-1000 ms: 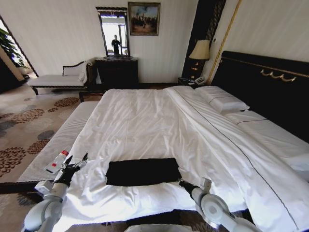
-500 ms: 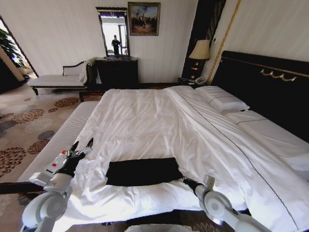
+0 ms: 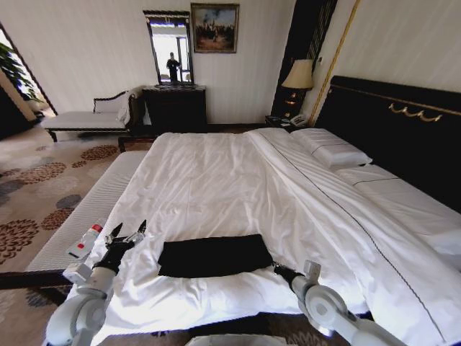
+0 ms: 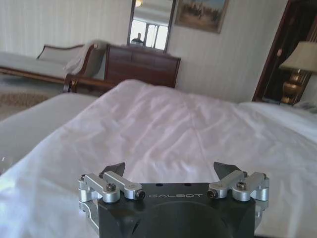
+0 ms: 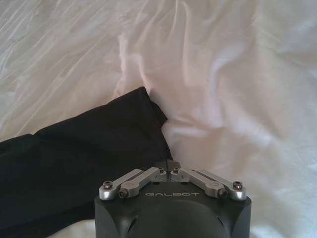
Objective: Fold the clothes on the bed.
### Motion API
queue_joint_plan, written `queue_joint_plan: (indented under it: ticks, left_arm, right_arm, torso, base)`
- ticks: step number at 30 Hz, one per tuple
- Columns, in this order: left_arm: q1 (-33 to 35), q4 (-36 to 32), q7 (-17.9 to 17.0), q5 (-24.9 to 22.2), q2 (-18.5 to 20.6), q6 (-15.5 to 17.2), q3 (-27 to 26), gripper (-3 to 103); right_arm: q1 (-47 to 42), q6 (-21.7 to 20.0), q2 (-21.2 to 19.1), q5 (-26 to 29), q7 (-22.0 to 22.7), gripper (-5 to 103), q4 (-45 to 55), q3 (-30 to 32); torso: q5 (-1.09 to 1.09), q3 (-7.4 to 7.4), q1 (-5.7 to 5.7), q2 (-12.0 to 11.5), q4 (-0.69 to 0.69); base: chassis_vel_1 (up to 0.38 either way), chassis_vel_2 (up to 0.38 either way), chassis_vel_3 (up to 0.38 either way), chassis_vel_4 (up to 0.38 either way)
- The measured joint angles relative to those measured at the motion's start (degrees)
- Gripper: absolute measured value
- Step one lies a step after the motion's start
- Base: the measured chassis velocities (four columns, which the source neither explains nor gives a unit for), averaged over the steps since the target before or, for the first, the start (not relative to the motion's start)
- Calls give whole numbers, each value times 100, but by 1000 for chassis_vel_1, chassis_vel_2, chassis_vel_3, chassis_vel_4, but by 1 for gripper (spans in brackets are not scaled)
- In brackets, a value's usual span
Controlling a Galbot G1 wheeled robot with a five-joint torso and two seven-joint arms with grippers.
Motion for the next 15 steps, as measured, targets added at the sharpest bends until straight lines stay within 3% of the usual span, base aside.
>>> queue_joint_plan:
  ticks: [4,8,9,11,12,14,15]
  left_arm:
    - [215,296,-65,10,-165,31,204,100]
    - [277,543,-25,39,-256,-16,333,100]
    - [274,768,80,274,-291,-127,375,100]
    - [286,993,242,389,-290,-212,413,100]
    - [298,1064,298,375,-284,-229,428,100]
    - [296,1141,344,316,-281,-252,442,100]
    - [264,1258,394,94,-280,-285,478,100]
  right_arm:
    - [-25,39,54,-172,-16,-2,-24,0]
    - [-29,88,58,-217,-39,9,42,62]
    - [-10,129,58,-228,-49,19,103,127]
    - [47,168,57,-219,-50,25,194,227]
    - [75,182,57,-211,-50,30,222,266]
    - [101,191,59,-204,-49,30,241,298]
    - [140,206,62,-194,-47,36,256,331]
  torso:
    - [0,0,-1,0,1]
    - [0,0,0,0,0]
    - [0,0,0,0,0]
    - [-1,0,0,0,0]
    - [-1,0,0,0,1]
    - [-1,0,0,0,2]
    - [0,0,0,0,2]
  base:
    - [0,0,0,0]
    - [0,0,0,0]
    - [0,0,0,0]
    - [0,0,0,0]
    - [0,0,0,0]
    - [0,0,0,0]
    - [0,0,0,0]
